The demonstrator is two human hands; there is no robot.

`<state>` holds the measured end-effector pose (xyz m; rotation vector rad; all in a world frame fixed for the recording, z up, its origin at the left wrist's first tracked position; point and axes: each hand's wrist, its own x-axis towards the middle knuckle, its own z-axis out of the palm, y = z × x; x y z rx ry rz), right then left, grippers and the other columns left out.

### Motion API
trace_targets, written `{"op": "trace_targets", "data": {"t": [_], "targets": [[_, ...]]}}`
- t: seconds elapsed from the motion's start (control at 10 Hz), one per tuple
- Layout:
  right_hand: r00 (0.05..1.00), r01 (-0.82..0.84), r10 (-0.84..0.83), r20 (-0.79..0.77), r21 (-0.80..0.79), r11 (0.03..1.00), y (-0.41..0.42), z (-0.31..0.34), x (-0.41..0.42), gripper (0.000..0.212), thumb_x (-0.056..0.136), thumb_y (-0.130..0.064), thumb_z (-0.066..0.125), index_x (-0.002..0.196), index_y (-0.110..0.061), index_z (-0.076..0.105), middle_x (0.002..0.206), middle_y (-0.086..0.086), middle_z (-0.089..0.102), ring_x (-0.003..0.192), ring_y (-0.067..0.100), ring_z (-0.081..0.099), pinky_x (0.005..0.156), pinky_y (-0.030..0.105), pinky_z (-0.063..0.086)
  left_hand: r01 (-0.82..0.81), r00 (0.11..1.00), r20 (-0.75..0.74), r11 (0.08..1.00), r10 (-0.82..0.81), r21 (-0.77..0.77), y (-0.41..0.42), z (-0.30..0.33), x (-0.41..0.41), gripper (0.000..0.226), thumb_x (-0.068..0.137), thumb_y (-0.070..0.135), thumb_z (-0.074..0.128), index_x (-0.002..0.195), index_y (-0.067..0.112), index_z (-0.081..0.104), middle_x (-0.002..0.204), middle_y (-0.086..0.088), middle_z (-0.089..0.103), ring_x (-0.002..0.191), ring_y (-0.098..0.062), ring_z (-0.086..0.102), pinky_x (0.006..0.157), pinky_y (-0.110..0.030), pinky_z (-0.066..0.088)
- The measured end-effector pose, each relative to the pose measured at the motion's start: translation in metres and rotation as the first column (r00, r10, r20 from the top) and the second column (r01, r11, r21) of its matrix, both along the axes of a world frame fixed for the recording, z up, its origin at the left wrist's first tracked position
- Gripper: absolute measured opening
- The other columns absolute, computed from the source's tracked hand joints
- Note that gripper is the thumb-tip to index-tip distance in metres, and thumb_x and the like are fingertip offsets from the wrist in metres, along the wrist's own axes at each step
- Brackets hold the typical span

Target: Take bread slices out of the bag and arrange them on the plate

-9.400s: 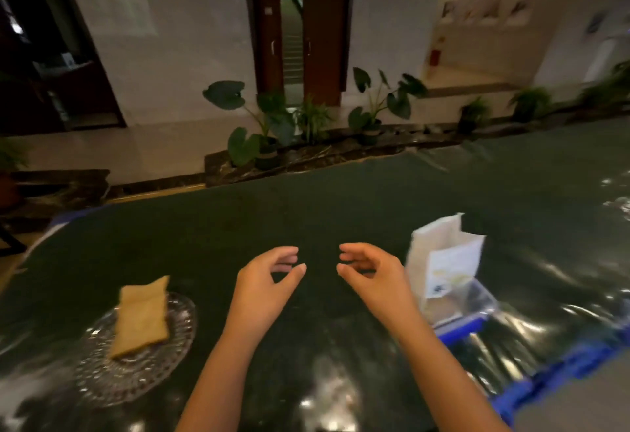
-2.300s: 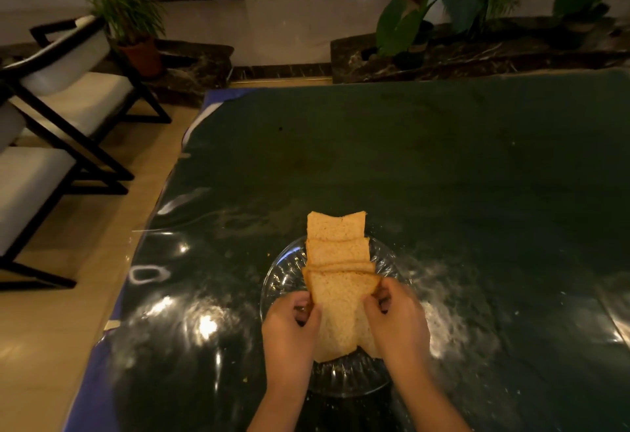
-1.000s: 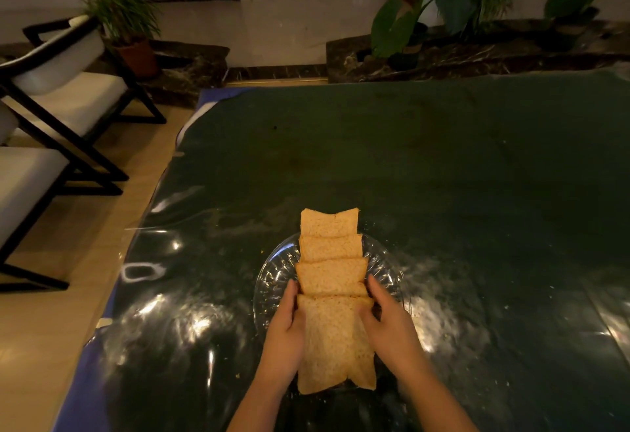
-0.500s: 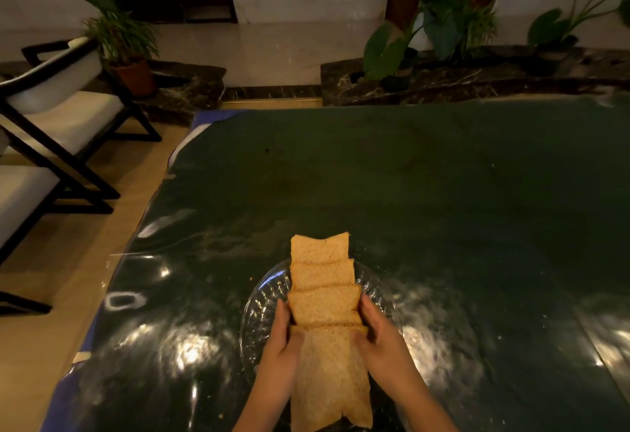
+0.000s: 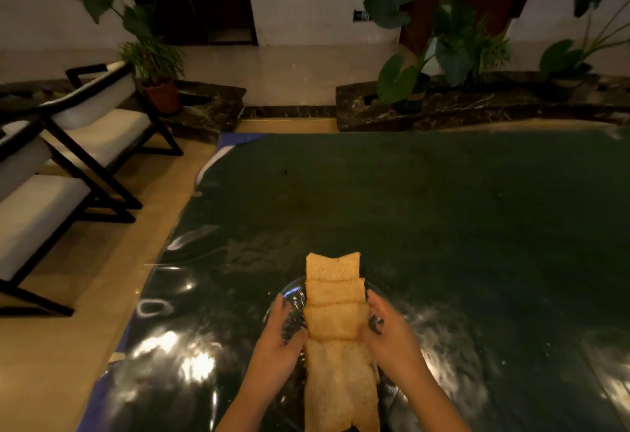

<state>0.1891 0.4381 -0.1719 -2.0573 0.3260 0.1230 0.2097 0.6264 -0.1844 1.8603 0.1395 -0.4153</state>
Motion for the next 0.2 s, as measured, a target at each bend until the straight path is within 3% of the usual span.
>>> {"op": "trace_targets", "data": {"t": [0.1,0.2], "targets": [[0.997,-0.050,0.063,0.053,-0.217,0.975,0.015,0.042,0.021,0.052,0.081,-0.018,0.061,0.131,-0.017,0.045,0.132,0.006,0.052,0.121,0.021,0.047,0.098,0.031,0.038,-0.074,0.995,0.076,0.995,0.068,0.066,0.024,0.041,0.011,0.059,0.086,0.020,0.060,0.139,0.023,0.035,0.132,-0.003,0.052,0.116,-0.014,0.052,0.103,-0.037,0.041],[0.991,-0.112,0.125,0.043,-0.224,0.968,0.032,0.073,0.031,0.049,0.081,-0.020,0.061,0.128,-0.018,0.048,0.129,0.008,0.055,0.118,0.021,0.050,0.095,0.030,0.040,-0.096,0.987,0.135,0.990,0.082,0.104,0.041,0.066,0.017,0.049,0.083,0.023,0.063,0.130,0.021,0.047,0.121,-0.003,0.060,0.098,-0.006,0.059,0.085,-0.021,0.047]]}}
